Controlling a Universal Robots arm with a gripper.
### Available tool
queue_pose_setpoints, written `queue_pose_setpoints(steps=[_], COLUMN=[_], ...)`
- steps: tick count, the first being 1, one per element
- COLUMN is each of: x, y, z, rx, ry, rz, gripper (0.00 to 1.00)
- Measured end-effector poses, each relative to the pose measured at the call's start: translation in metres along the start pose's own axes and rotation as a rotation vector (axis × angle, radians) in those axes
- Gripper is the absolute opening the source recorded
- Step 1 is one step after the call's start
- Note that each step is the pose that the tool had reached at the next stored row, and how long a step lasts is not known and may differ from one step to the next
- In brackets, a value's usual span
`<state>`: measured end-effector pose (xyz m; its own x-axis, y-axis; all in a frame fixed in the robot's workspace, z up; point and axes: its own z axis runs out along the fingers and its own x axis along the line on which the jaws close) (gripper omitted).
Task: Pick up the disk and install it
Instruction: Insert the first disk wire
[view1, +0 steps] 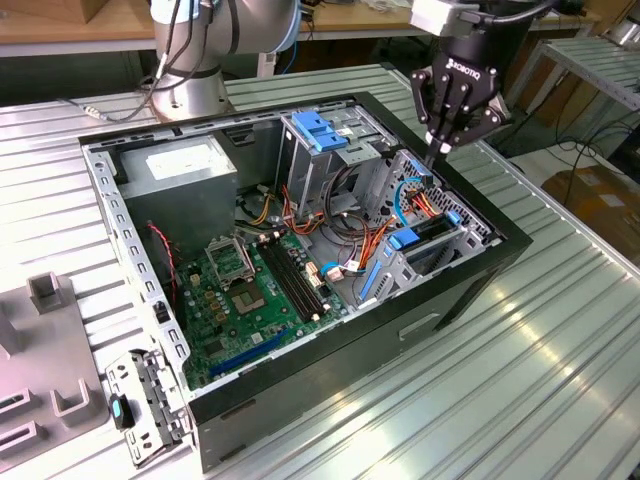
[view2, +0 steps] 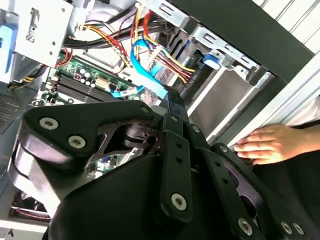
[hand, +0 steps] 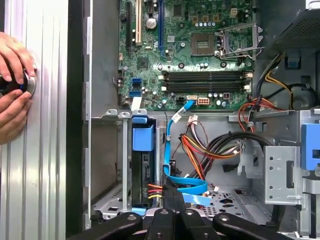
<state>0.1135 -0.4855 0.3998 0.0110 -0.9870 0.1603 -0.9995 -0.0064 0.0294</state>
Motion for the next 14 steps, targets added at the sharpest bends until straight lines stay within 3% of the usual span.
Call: queue_pose_setpoints(steps=[3,4,5,6,7,9,11,13,14], x=[-0.01,-0.0115,-0.0117,-0.012,-0.0124,-0.0127,-0.0128,-0.013,-0.0131], y=[-0.0029,-0.0067,-0.0068,-0.0068,-0.0066,-0.0067,-0.0065,-0.0063,-0.0053], z=[0.0006,0.0026,0.0041,0.0055,0.0081,0.0099,0.011,0.0118,0.0125], rx=[-0.0041,-0.0052,-0.0051,-0.0048,-0.0043,-0.0038,-0.0037,-0.0036,-0.0035], ry=[0.0238,0.0424,0.0459,0.0466,0.0468,0.0493,0.0612,0.0662,0.0674], rz=[0.0,0.0,-0.001,-0.003,-0.006,-0.009,-0.01,-0.011,-0.011], gripper=[0.11,0.11,0.17,0.17,0.24,0.24,0.25,0.25,0.31])
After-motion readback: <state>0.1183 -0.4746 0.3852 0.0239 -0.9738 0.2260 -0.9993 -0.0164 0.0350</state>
